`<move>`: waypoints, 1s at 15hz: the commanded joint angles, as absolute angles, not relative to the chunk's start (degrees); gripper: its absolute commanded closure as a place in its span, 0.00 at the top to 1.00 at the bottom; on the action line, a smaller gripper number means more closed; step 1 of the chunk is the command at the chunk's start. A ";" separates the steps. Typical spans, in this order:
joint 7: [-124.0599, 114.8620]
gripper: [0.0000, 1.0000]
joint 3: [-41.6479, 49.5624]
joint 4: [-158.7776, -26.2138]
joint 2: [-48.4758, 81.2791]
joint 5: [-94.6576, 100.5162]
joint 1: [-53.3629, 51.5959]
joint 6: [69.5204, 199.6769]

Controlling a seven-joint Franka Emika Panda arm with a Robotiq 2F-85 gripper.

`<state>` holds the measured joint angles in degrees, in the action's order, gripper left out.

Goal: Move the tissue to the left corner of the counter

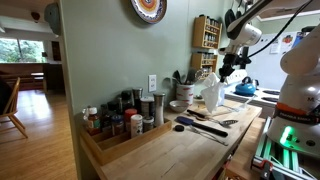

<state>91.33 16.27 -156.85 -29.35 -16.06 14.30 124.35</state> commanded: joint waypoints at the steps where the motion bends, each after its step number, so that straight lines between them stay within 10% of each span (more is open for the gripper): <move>1: 90.42 0.01 17.99 -156.78 -30.52 -14.85 12.33 124.21; 15: 88.15 0.00 10.87 -157.41 -47.29 -6.33 6.76 115.81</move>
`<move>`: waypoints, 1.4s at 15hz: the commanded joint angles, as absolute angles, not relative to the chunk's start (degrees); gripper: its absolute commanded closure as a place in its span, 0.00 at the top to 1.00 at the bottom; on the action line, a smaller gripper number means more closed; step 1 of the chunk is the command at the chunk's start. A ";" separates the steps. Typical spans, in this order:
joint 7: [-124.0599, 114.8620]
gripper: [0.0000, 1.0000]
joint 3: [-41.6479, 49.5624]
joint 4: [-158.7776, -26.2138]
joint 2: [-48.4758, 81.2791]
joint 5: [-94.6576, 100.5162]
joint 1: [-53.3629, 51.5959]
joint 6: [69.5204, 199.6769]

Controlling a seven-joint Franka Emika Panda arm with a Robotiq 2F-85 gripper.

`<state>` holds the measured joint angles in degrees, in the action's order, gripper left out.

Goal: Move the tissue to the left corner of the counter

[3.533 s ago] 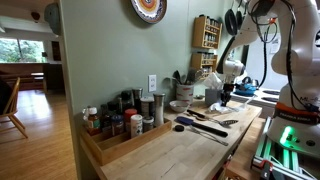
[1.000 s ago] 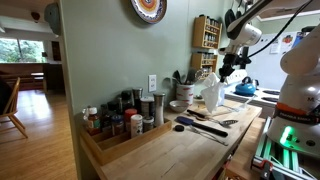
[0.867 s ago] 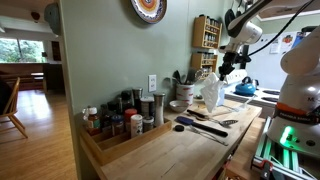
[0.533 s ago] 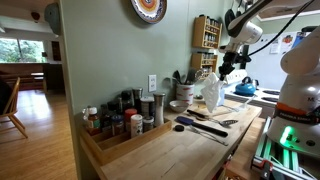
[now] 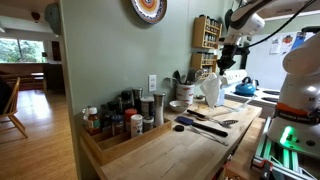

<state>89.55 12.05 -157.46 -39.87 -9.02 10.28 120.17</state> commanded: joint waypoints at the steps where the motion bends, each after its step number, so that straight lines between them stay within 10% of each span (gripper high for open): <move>1: 88.27 0.00 10.00 -157.55 -50.04 -6.38 4.98 114.19; 21: 64.69 0.01 -15.50 -157.27 -53.41 -6.69 -33.78 119.33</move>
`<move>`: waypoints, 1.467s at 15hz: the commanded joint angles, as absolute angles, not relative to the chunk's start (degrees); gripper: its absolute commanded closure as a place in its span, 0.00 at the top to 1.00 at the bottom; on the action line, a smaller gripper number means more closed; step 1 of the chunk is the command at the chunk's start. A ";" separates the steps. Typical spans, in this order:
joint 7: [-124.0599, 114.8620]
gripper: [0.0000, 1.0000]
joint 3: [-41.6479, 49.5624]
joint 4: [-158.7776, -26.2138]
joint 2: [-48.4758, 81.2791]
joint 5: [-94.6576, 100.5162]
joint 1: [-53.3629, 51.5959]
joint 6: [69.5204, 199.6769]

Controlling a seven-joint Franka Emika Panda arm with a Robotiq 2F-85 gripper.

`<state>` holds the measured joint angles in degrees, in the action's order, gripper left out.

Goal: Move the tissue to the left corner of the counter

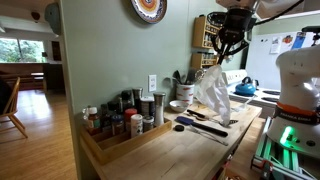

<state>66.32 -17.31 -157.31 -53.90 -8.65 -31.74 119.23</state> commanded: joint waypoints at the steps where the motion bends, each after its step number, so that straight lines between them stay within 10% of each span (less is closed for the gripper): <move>1: 64.63 0.01 -15.97 -157.27 -52.57 -6.37 -34.58 120.09; 22: 54.86 0.00 -25.18 -131.41 -13.31 6.48 -36.23 124.85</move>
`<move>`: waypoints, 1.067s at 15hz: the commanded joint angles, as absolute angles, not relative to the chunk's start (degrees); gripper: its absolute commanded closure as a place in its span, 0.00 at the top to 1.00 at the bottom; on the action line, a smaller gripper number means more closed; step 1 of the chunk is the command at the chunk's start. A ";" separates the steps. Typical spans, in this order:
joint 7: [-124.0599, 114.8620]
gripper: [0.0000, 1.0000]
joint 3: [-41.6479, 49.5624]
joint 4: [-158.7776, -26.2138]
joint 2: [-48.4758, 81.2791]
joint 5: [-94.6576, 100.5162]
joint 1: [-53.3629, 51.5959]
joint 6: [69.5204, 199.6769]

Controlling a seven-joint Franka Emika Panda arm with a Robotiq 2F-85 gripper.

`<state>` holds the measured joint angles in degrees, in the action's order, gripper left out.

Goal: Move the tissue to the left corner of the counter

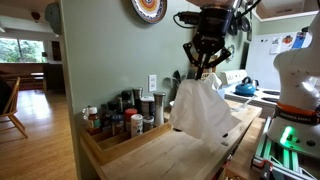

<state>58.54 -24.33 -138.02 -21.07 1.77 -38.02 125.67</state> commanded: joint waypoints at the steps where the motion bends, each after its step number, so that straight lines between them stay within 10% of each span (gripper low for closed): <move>1: 53.96 0.00 -25.06 -129.89 -11.61 7.47 -35.81 124.60; 16: 42.74 0.00 -25.68 -118.59 7.94 14.98 -32.38 124.07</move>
